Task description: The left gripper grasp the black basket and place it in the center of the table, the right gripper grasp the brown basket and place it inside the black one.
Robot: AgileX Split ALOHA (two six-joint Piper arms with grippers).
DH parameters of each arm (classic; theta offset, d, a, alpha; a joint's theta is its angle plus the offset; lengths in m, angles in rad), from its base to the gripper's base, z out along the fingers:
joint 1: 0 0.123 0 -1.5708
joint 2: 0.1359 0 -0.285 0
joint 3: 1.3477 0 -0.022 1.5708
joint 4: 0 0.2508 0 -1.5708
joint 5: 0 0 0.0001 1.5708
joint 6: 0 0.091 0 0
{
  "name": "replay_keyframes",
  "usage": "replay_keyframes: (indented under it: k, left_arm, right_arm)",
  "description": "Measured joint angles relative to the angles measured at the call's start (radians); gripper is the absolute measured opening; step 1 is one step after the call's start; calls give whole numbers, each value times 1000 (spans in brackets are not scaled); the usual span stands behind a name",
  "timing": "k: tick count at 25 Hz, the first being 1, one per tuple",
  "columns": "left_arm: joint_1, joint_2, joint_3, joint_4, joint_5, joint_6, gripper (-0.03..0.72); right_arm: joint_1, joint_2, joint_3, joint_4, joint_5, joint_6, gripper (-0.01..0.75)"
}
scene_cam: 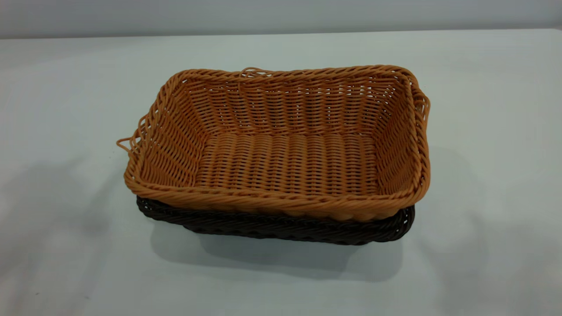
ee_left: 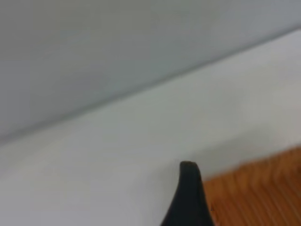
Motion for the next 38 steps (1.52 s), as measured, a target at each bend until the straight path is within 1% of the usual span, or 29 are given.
replay_keyframes:
  k: [4,6,7,9,13,20,23,27,30,34,38]
  left_arm:
    - [0,-100,0,170,167,-176,527]
    - [0,-146,6,228,250,-231,527]
    - [0,-167,18,254,259,-251,527]
    - [0,-219,54,288,259,-270,527]
    - [0,-344,193,333,259,-283,527]
    - [0,-637,475,338,259,-327,527]
    - [0,-757,604,338,259,-330,527]
    - [0,-910,742,338,260,-331,527]
    - [0,-1012,833,338,260,-331,527]
    - [0,-1126,900,338,260,-328,527]
    - [0,-1200,943,338,260,-325,527]
  right_arm:
    - [0,-170,158,0,9,0,584]
    - [0,-246,241,3,11,5,584]
    - [0,-277,277,9,12,9,584]
    - [0,-349,365,18,12,12,584]
    - [0,-497,518,35,12,14,584]
    - [0,-788,698,26,44,19,584]
    - [0,-874,731,-33,71,19,584]
    - [0,-950,748,-125,76,17,584]
    - [0,-990,780,-146,76,17,584]
    - [0,-1013,833,-152,73,17,584]
    - [0,-1014,843,-154,60,15,584]
